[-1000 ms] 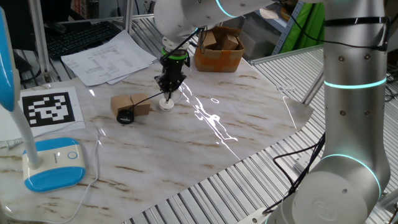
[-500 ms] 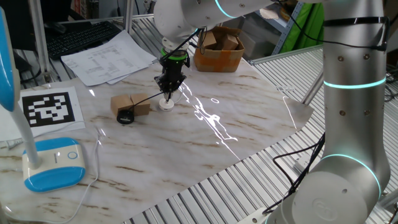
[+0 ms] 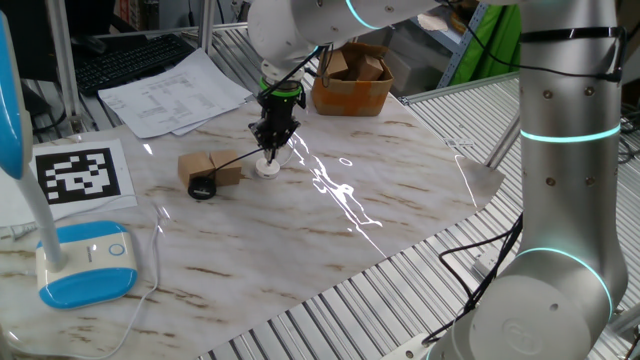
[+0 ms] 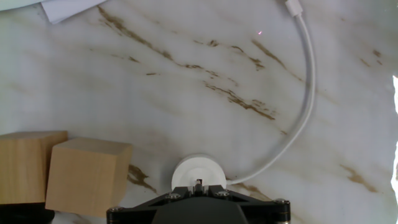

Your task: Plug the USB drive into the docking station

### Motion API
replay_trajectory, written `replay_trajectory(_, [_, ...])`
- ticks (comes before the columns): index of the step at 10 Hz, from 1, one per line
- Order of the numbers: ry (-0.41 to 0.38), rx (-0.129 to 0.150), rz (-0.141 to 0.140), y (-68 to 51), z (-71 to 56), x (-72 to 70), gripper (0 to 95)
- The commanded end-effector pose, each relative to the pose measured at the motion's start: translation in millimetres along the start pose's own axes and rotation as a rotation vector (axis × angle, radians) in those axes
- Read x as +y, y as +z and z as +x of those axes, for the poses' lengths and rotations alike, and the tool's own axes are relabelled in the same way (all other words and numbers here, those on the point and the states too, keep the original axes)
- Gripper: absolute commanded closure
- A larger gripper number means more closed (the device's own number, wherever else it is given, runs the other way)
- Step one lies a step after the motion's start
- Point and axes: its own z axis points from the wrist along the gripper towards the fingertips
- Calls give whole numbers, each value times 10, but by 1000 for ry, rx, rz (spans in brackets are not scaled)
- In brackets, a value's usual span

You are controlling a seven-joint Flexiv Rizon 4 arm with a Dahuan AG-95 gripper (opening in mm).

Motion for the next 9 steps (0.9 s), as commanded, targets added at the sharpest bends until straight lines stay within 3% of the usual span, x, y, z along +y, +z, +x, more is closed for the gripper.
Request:
replay_trajectory(1, [1, -2, -4, 28, -4, -7, 950])
replay_trajectory(9, [-27, -7, -8, 84, -14, -8, 950])
